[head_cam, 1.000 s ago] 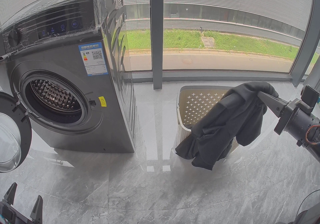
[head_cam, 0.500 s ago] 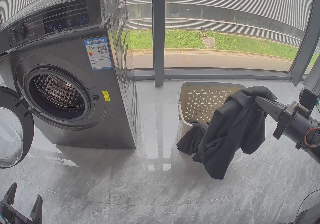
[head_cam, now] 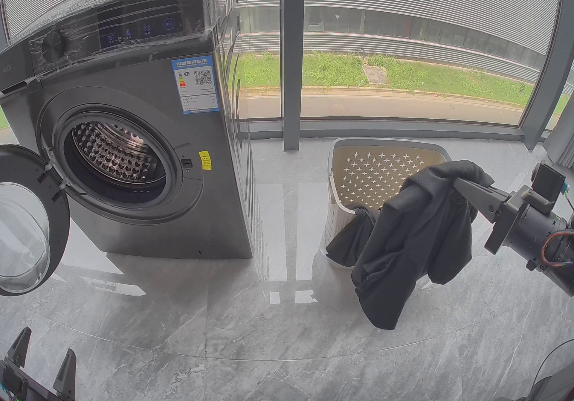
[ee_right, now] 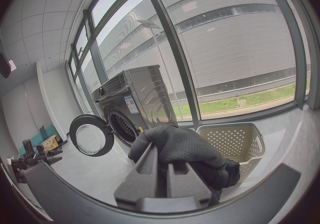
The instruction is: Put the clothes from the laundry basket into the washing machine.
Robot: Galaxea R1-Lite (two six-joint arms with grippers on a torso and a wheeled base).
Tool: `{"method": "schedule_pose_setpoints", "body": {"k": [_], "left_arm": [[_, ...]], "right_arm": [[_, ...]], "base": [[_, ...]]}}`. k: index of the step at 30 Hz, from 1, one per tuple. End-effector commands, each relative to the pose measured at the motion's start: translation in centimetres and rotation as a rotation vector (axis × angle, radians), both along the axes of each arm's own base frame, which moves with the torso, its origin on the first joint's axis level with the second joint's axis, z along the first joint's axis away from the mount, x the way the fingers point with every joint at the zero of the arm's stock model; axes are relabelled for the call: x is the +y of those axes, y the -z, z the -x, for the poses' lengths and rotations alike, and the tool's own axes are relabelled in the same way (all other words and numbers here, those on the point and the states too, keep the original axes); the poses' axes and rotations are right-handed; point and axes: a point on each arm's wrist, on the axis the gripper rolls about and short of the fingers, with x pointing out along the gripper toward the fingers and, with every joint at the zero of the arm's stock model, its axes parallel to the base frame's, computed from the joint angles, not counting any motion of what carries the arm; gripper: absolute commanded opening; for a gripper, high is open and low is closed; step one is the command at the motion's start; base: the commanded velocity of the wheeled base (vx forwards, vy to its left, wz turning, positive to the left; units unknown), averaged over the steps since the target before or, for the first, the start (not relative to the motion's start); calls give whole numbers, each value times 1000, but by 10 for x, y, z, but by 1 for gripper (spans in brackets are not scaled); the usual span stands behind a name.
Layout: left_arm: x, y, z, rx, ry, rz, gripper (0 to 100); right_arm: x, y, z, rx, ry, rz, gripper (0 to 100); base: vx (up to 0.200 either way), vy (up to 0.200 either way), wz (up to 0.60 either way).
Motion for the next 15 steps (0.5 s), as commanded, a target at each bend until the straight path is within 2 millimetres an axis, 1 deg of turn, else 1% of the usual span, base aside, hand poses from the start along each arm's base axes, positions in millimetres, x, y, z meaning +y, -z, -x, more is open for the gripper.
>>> {"method": "schedule_pose_setpoints", "body": {"k": [1,4,9,15], "left_arm": [[0,5,0,0,-2,2,100],[0,5,0,-2,-2,2,100],[0,5,0,-2,-4,3,100],[0,5,0,-2,-4,3,100]], "right_arm": [[1,4,-3,14,8,11,0],[0,4,-4,13,28,12,0],[0,3,-6,19,137,15,0],[2,5,-8,26,128,19,0]], "base": [[0,200,0],[0,200,0],[0,200,0],[0,200,0]]}}
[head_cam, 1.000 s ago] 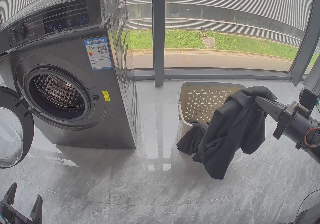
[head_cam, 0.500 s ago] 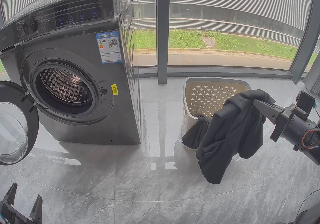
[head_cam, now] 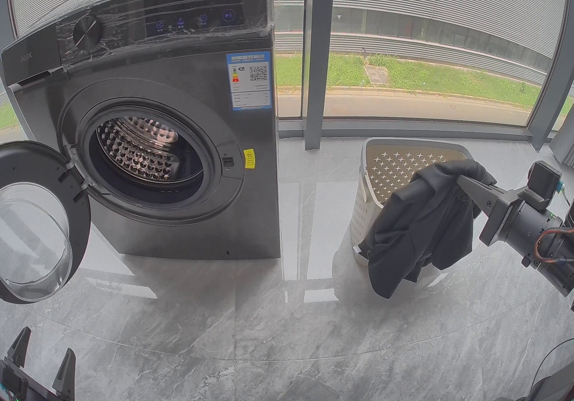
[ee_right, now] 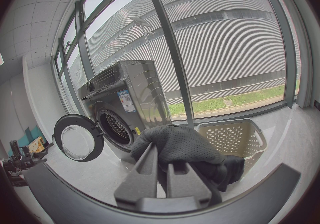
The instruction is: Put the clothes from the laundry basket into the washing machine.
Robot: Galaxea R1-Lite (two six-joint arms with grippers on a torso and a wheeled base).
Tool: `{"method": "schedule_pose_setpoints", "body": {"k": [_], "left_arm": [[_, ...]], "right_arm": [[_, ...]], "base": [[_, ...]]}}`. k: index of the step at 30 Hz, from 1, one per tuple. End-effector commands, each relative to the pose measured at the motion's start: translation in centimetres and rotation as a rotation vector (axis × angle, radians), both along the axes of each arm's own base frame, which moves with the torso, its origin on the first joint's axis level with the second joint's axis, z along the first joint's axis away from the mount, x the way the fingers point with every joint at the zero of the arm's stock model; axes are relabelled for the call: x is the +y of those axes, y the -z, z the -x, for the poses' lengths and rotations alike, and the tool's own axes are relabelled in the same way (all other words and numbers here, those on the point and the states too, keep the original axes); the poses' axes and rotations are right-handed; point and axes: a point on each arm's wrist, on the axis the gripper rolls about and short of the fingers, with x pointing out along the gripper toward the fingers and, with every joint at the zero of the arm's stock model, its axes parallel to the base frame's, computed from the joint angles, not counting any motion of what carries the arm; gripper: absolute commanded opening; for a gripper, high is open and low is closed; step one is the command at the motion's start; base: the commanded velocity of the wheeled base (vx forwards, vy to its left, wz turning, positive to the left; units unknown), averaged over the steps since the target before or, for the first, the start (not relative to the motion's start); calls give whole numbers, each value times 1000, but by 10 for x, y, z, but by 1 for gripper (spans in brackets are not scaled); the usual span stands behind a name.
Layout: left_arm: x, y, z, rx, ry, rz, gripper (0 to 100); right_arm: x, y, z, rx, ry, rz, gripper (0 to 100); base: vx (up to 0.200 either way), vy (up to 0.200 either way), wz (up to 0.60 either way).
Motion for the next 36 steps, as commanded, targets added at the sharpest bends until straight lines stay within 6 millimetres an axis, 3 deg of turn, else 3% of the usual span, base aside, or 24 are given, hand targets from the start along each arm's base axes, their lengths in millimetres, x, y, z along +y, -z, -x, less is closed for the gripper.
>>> {"method": "schedule_pose_setpoints", "body": {"k": [1,13,36], "left_arm": [[0,5,0,1,-1,0,100],[0,5,0,1,-5,-3,100],[0,5,0,1,-8,5,100]], "right_arm": [[3,1,-1,5,-14,3,0],[6,0,-1,-3,-40,-3,0],[10,3,0,9,-67,4,0]], "base": [[0,200,0],[0,200,0],[-26,17,0]]}}
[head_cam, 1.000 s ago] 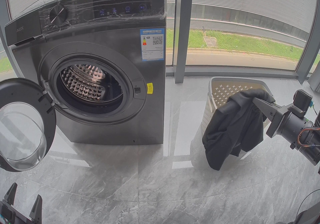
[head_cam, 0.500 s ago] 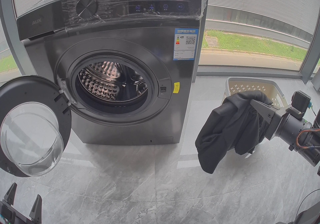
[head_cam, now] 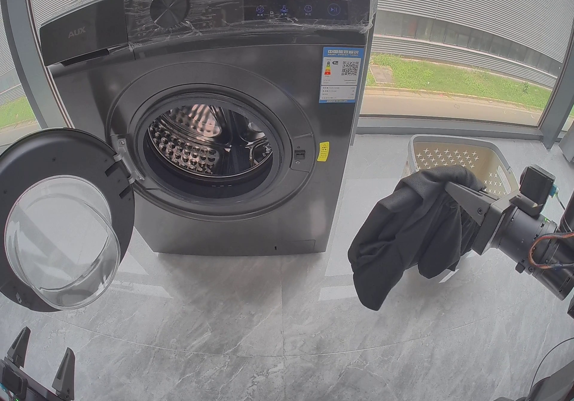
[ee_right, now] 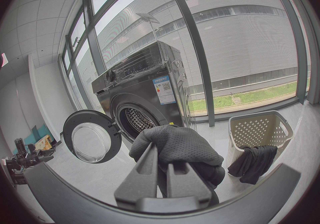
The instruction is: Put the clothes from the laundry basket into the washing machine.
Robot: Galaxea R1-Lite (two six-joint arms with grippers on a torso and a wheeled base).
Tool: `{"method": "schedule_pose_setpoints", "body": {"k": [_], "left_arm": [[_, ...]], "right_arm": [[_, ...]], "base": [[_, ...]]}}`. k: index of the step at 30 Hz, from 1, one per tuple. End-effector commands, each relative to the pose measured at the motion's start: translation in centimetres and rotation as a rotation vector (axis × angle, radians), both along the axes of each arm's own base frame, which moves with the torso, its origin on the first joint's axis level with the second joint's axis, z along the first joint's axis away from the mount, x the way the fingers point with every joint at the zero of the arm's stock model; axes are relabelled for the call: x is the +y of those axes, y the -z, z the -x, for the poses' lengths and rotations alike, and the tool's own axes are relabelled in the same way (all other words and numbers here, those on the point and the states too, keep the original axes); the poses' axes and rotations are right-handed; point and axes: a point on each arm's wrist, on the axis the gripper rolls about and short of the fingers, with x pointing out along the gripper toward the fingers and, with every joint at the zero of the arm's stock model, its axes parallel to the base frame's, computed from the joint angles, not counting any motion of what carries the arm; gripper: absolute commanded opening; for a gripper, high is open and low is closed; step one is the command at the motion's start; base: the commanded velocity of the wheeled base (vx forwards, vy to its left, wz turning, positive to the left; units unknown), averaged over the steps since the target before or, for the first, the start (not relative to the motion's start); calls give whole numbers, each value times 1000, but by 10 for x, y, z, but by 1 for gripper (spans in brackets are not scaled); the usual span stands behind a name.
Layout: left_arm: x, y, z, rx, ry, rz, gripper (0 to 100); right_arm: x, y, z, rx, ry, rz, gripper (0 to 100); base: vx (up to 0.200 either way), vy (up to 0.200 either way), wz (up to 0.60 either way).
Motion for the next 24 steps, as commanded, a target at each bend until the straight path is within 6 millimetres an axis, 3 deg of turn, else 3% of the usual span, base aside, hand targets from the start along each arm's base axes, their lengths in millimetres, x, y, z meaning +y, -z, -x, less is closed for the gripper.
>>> {"method": "schedule_pose_setpoints", "body": {"k": [1,19,24], "left_arm": [[0,5,0,0,-1,0,100],[0,5,0,0,1,2,100],[0,5,0,0,1,0,100]], "right_arm": [[0,0,0,1,0,-1,0],[1,2,-1,10,0,3,0],[1,3,-2,12,-2,4,0]], "base": [[0,200,0],[0,200,0],[0,0,0]]}}
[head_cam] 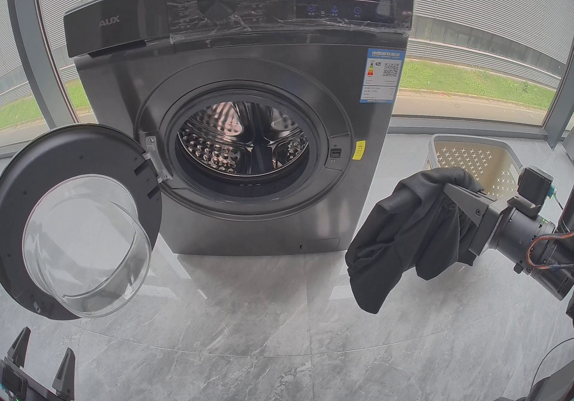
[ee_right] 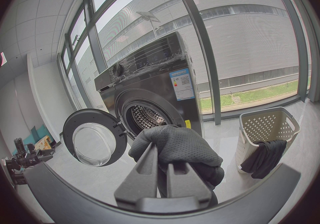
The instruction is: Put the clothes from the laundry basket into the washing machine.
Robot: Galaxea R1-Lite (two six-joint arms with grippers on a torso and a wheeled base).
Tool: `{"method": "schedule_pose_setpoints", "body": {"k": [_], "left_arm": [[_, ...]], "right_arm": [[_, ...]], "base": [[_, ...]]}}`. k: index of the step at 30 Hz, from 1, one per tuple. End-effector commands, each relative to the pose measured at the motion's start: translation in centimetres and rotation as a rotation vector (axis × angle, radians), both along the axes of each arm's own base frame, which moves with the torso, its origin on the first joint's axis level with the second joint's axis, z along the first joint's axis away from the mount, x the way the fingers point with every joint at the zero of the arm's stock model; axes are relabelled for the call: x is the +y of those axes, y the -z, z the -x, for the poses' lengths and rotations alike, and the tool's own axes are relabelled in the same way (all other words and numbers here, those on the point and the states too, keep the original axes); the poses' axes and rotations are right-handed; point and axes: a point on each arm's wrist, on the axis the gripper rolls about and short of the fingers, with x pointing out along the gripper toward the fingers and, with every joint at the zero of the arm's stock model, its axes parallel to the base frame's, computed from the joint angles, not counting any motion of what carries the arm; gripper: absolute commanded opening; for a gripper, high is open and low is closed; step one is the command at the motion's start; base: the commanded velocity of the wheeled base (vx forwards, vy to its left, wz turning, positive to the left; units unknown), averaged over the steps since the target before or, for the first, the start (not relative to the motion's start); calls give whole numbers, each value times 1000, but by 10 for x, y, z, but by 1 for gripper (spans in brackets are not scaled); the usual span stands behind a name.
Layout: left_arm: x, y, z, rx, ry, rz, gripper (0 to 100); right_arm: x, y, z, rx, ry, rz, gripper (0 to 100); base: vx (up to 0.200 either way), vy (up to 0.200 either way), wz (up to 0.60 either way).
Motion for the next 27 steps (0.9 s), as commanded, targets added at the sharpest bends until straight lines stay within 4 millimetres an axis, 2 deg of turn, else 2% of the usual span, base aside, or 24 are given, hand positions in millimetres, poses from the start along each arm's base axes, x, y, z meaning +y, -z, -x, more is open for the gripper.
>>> {"method": "schedule_pose_setpoints", "body": {"k": [1,19,22,27], "left_arm": [[0,5,0,0,0,0,100],[0,5,0,0,0,0,100],[0,5,0,0,-2,0,100],[0,5,0,0,0,-1,100]], "right_arm": [[1,1,-1,5,0,3,0],[4,6,-5,26,-3,15,0],[3,6,-5,26,-2,15,0],[3,7,-4,28,-3,16,0]], "base": [[0,0,0],[0,0,0],[0,200,0],[0,0,0]]}}
